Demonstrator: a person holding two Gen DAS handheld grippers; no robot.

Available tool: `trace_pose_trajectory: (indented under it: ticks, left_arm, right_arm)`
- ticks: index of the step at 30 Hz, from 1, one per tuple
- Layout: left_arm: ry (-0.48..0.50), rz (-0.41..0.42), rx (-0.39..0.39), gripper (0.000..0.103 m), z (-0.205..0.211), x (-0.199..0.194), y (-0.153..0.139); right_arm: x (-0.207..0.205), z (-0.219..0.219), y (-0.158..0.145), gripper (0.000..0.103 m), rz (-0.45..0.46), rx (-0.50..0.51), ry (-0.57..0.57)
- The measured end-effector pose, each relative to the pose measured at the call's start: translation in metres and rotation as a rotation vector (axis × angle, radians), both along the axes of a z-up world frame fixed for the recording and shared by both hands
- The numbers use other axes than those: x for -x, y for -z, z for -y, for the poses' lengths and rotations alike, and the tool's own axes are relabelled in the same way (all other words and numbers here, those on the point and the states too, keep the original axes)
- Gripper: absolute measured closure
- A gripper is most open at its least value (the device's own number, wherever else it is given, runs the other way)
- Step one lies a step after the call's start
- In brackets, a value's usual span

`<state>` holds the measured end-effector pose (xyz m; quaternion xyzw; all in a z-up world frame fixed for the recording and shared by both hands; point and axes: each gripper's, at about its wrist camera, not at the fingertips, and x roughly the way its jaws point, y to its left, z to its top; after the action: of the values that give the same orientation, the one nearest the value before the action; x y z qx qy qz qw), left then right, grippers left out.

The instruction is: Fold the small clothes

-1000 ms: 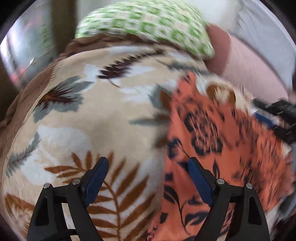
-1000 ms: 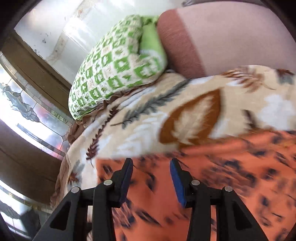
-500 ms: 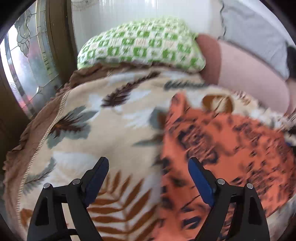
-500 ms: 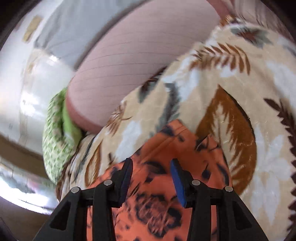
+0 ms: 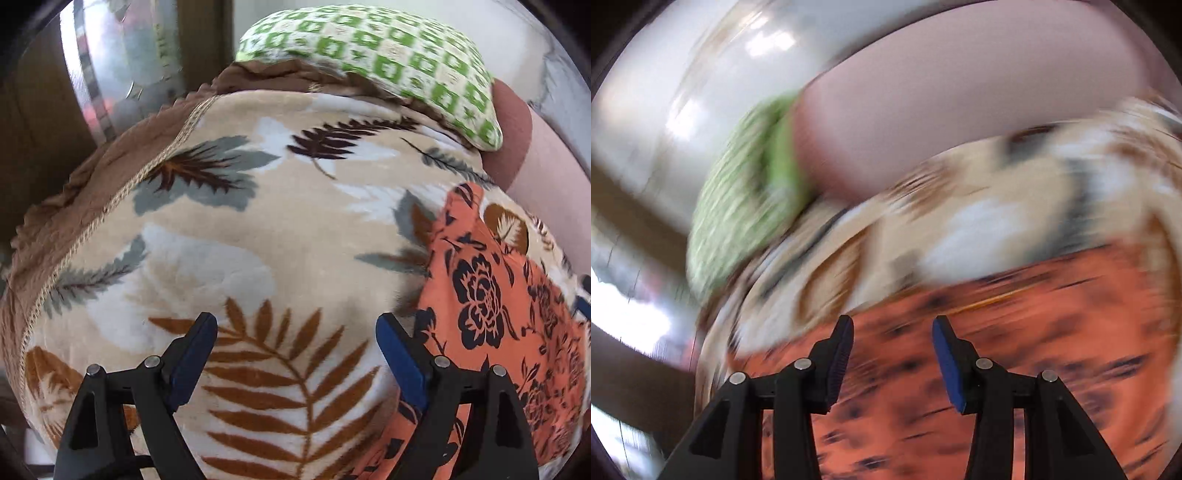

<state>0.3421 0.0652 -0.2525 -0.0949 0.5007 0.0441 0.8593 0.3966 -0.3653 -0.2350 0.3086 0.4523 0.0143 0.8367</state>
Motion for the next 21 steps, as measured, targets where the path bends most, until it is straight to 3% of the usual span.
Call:
trace_pose_trajectory:
  ticks: [4, 8, 11, 13, 15, 19, 21]
  left_arm:
    - [-0.004, 0.002, 0.02, 0.015, -0.009, 0.002, -0.003]
    - [0.024, -0.011, 0.027, 0.014, -0.005, -0.004, -0.001]
    - [0.064, -0.021, 0.025, 0.014, 0.003, -0.006, 0.002]
    - [0.098, -0.022, 0.014, 0.014, 0.009, -0.006, 0.002]
    - [0.118, -0.019, 0.007, 0.014, 0.012, -0.006, 0.001]
    - [0.143, 0.011, 0.024, 0.014, 0.019, -0.004, -0.004]
    - [0.179, 0.035, 0.042, 0.015, 0.027, 0.0, -0.009]
  right_arm:
    - [-0.036, -0.114, -0.001, 0.055, -0.011, -0.034, -0.254]
    - [-0.077, -0.212, 0.028, 0.055, -0.092, 0.034, -0.411]
    - [-0.091, -0.227, 0.048, 0.055, -0.153, 0.061, -0.397]
    - [-0.101, -0.234, 0.054, 0.056, -0.134, 0.134, -0.368]
    - [-0.11, -0.231, 0.053, 0.057, -0.123, 0.141, -0.336]
    - [-0.093, -0.195, 0.037, 0.057, -0.102, -0.004, -0.264]
    - [-0.07, -0.175, 0.022, 0.056, -0.063, -0.013, -0.246]
